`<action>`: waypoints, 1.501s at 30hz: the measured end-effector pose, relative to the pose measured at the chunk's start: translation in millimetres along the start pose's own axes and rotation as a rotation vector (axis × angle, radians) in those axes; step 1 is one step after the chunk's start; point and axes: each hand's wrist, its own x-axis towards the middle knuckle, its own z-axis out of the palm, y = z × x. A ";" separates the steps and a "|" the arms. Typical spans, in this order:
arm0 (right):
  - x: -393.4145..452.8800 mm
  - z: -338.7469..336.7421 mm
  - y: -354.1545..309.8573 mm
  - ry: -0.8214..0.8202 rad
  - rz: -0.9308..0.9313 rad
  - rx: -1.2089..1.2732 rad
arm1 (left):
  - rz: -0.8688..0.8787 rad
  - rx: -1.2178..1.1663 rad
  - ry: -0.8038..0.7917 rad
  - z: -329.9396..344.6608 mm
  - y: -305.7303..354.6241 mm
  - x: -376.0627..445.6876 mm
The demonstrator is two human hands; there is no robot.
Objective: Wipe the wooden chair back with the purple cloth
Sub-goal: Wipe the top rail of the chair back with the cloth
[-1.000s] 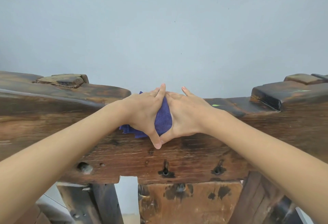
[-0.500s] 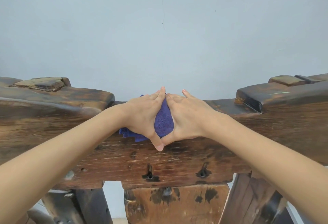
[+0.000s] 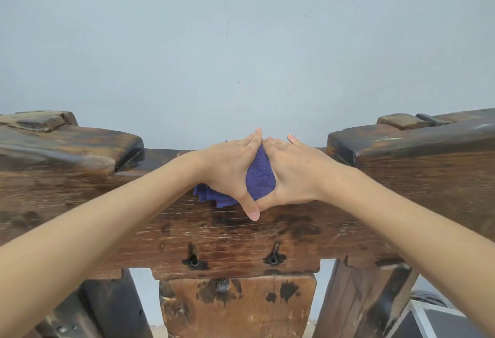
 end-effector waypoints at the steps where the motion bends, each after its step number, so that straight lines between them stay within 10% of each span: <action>1: -3.3 -0.5 4.8 0.000 0.007 -0.012 | 0.001 -0.011 -0.004 -0.1 5.1 3.3; 17: -47.3 -8.1 39.2 0.013 0.067 -0.376 | 0.066 -0.041 -0.077 -6.4 51.5 38.2; 22: -80.4 -15.5 47.1 0.174 0.015 0.012 | 0.107 -0.540 -0.275 -39.6 50.4 36.9; 26: -115.8 0.3 48.6 0.784 0.381 0.356 | -0.038 -0.692 -0.069 -47.7 47.9 58.5; 32: -125.2 17.5 41.3 0.425 0.689 0.728 | -0.028 -0.381 -0.072 -33.4 75.6 89.8; 45: -110.2 -20.3 66.5 0.744 0.537 0.603 | 0.108 -0.703 0.462 -51.2 51.3 93.0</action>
